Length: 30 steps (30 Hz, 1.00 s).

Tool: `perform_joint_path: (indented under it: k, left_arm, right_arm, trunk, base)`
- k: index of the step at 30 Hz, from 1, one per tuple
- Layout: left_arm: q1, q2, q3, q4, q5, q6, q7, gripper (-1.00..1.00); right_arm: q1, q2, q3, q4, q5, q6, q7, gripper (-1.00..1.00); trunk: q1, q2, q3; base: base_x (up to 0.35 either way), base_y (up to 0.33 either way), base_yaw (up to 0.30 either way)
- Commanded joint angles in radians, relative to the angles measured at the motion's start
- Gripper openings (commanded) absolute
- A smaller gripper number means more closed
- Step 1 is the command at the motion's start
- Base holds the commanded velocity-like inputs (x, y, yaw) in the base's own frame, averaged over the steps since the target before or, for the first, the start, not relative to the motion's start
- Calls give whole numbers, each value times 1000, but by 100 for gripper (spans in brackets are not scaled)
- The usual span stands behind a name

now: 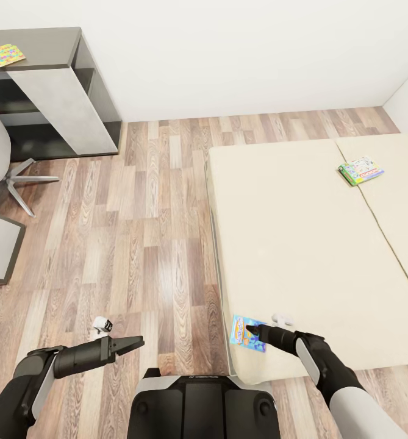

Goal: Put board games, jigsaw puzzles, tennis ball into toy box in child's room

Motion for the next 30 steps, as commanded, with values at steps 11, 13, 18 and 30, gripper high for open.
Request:
perform_joint_path:
  k: [11, 13, 18, 30]
  left_arm:
    - [0, -1, -2, 0, 0, 9, -3, 100]
    - [0, -1, -3, 0, 0, 9, -3, 100]
    - [0, -2, -3, 0, 0, 9, -3, 100]
    - [0, -4, -5, 0, 0, 9, -3, 100]
  right_arm:
    - [0, 3, -2, 0, -5, -29, 25, 100]
    - [0, 3, -2, 0, -4, -32, 42, 100]
    - [0, 3, -2, 2, -2, -36, 62, 100]
    - [-1, 4, -2, 4, 0, -36, 62, 100]
  trunk:
    - [1, -1, -1]
    - [1, -1, -1]
    - [1, -1, -1]
    - [1, -1, -1]
  base:
    - [0, 0, 0]
    - [0, 0, 0]
    - [0, 0, 0]
    - [0, 0, 0]
